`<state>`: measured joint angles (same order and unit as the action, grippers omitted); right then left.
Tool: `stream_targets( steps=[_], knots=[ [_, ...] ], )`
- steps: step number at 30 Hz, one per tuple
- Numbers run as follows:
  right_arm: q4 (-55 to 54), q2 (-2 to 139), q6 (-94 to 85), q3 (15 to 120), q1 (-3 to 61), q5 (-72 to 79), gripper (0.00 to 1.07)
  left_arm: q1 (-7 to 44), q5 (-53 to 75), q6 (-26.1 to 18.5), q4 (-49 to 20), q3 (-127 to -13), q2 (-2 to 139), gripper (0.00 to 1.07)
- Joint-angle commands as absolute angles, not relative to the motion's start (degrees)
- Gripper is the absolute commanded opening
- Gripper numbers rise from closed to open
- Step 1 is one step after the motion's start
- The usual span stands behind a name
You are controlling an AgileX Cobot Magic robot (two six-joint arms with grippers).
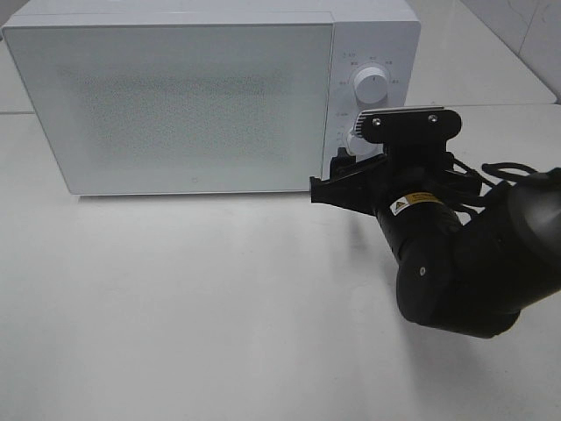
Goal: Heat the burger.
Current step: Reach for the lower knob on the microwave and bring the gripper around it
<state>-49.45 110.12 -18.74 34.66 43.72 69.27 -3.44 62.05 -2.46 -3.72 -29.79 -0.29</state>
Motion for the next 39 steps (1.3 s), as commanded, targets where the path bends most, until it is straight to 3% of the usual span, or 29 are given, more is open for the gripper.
stream_targets(
  steps=[1,11,23,39],
  knots=[
    [-48.59,111.84,-18.16,36.55,43.32,79.98,0.75,-3.44,61.25,-2.46,-4.13,-29.56,-1.78,0.98],
    [-48.30,114.59,-18.45,40.51,43.32,80.10,0.75,-3.44,61.25,-2.46,-4.13,-29.56,-1.78,0.98],
    [-45.21,118.77,-18.22,45.32,38.96,80.04,0.75,-3.44,61.25,-2.46,-4.13,-29.56,-1.78,0.98],
    [-42.17,119.46,-15.13,45.61,35.98,79.41,0.75,-3.44,61.25,-2.46,-4.13,-29.56,-1.78,0.98]
  ],
)
